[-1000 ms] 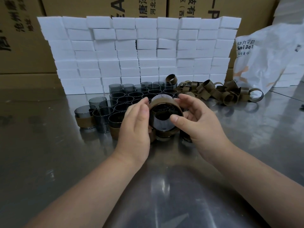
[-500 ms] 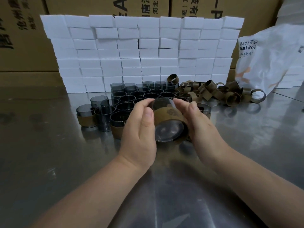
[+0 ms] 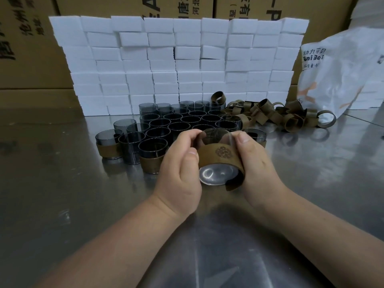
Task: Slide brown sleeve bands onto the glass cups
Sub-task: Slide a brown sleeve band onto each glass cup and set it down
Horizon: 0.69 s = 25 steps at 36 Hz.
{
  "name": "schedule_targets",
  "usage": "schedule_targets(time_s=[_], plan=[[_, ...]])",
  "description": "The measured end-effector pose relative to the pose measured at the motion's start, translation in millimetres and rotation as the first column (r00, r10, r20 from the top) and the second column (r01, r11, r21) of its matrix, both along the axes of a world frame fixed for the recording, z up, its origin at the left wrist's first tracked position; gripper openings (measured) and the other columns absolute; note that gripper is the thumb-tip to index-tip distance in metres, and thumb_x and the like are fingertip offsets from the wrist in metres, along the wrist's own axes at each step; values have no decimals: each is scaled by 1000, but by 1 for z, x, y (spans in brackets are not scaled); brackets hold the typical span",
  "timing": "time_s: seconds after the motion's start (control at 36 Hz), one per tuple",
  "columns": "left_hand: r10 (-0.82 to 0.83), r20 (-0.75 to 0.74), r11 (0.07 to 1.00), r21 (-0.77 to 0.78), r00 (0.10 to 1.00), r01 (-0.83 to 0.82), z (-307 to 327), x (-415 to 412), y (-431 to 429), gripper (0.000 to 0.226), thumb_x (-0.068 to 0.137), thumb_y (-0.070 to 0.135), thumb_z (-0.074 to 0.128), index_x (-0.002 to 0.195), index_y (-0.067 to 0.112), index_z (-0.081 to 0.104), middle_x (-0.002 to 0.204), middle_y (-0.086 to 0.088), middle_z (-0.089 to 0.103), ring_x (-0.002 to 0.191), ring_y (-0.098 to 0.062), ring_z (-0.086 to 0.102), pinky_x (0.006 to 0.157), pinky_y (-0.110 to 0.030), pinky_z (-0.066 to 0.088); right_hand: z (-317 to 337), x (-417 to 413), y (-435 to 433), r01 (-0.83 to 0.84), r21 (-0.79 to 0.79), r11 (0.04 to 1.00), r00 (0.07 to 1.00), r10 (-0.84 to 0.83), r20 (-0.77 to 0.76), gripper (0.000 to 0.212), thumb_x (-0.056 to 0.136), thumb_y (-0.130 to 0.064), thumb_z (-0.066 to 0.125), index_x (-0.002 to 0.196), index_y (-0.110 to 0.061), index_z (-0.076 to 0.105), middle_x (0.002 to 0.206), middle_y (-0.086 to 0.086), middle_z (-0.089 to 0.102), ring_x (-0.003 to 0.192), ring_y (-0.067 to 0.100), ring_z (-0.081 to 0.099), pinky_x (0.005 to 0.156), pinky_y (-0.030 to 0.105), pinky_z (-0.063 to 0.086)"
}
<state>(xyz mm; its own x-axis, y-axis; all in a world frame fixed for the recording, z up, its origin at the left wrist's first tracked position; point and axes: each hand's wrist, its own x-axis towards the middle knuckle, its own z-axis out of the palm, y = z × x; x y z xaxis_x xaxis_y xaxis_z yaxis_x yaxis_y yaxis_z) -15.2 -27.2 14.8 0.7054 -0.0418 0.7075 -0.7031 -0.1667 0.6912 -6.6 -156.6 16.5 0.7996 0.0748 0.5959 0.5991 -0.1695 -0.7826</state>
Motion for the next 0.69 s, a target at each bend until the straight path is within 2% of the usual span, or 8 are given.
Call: schedule_targets(time_s=[0.06,0.17,0.28,0.39,0.5,0.58,0.69], plan=[[1,-1,1000,7,1000,-1,0,0,0,35,75,37,25,97,28,52,91,2,60,87,-14,56,75,-30,46,0,0,0,10,2,1000,1000,-10,10,46,82,-54,29,81,-14,52,69,0,51,66,14,48,62,35,41],[16,-6,1000,11,1000,-16,-1,1,-1,33,74,37,26,93,30,52,88,7,58,85,-11,55,75,-28,44,1,-1,0,39,9,999,999,-39,11,47,82,-53,30,76,-11,51,68,1,49,66,17,46,64,43,40],[14,-9,999,35,1000,-14,-2,0,-1,38,75,37,25,92,18,53,86,-4,59,82,-21,55,72,-39,46,0,-1,0,78,10,997,997,-79,20,46,82,-53,29,77,-12,51,68,1,49,67,20,46,67,48,41],[23,-9,998,56,1000,-22,-1,-1,-1,40,75,37,25,89,13,52,82,-8,58,78,-24,53,68,-42,45,0,-1,0,89,30,996,996,-90,21,49,82,-55,30,77,-11,50,65,0,48,65,20,45,65,49,41],[48,-7,997,66,999,-47,-2,-1,-1,28,78,31,26,82,17,50,76,-3,55,71,-17,51,63,-30,41,1,-2,1,90,37,995,996,-91,14,51,81,-56,30,77,-9,50,64,1,48,64,21,45,66,49,41],[56,6,995,79,998,-57,-1,-2,-1,25,81,24,27,79,13,50,71,-3,54,67,-15,48,59,-27,39,1,-3,0,102,34,994,994,-103,25,53,81,-56,30,77,-7,50,62,1,48,62,21,46,62,44,41],[54,20,995,83,998,-55,-2,-1,-1,31,79,33,25,78,13,49,69,-2,52,65,-15,47,57,-26,38,2,-3,1,109,36,993,994,-110,15,55,81,-56,30,73,-7,52,61,3,49,60,17,47,61,42,40]])
